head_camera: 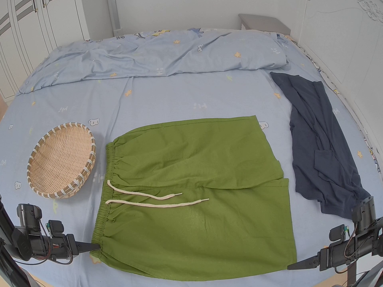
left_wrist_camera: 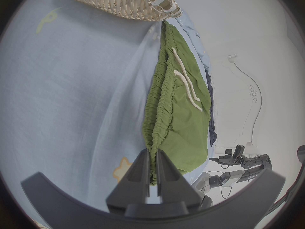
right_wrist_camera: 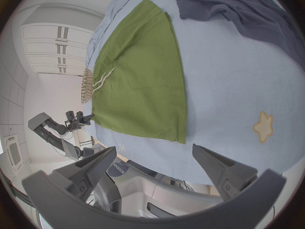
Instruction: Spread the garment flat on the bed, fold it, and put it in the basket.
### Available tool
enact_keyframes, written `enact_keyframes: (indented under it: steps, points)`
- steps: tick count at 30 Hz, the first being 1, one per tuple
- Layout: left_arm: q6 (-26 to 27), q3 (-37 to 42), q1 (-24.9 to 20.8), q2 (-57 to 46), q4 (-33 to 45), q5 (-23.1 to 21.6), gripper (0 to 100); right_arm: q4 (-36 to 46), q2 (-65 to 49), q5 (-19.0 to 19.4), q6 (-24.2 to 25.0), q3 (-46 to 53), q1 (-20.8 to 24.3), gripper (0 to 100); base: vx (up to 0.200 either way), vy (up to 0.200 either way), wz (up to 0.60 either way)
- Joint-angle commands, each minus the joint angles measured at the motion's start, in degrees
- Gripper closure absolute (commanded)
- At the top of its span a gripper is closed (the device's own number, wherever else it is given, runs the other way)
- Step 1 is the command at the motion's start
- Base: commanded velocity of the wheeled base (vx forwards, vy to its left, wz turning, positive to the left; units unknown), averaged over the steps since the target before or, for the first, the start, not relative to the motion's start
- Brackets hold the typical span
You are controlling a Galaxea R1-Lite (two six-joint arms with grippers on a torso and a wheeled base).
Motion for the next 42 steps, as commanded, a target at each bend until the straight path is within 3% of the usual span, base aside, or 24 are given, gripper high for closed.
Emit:
enact_keyframes:
  steps: [1,4,8,18,26,32,33,42]
  points:
    - [-0.01,0.92,-0.06,-0.18,-0.09,0.00,100,-5.36,11.86,0.50,-3.82,0.87,-1.81,0,0.000,0.000,0.00]
    - [-0.01,0.92,-0.33,-0.36,-0.09,0.00,100,-12.83,17.05,0.58,-6.54,3.16,-2.78,0,0.000,0.000,0.00]
    - [-0.01,0.84,-0.42,-0.27,-0.09,0.00,100,-16.43,19.25,1.55,-6.45,3.51,-2.51,0,0.000,0.000,0.00]
    - [-0.01,0.92,-0.59,-0.27,-0.09,0.00,100,-16.96,22.76,3.66,-6.72,0.78,-1.90,0,0.000,0.000,0.00]
    - [-0.01,0.92,-0.59,-0.27,-0.09,0.00,100,-17.22,22.67,9.81,-6.19,-0.53,-1.99,0,0.000,0.000,0.00]
    - [-0.01,0.84,-0.24,-0.36,-0.09,-0.09,100,-17.13,22.67,10.16,-6.19,-0.53,-2.43,0,0.000,0.000,0.00]
    - [-0.01,0.84,-0.24,-0.36,-0.09,-0.09,100,-17.13,22.67,10.16,-6.19,-0.53,-2.43,100,0.000,0.000,0.00]
    - [-0.10,0.75,0.20,-0.18,-0.09,0.00,100,-17.22,22.41,9.20,-6.63,2.72,-2.95,100,0.000,0.000,0.00]
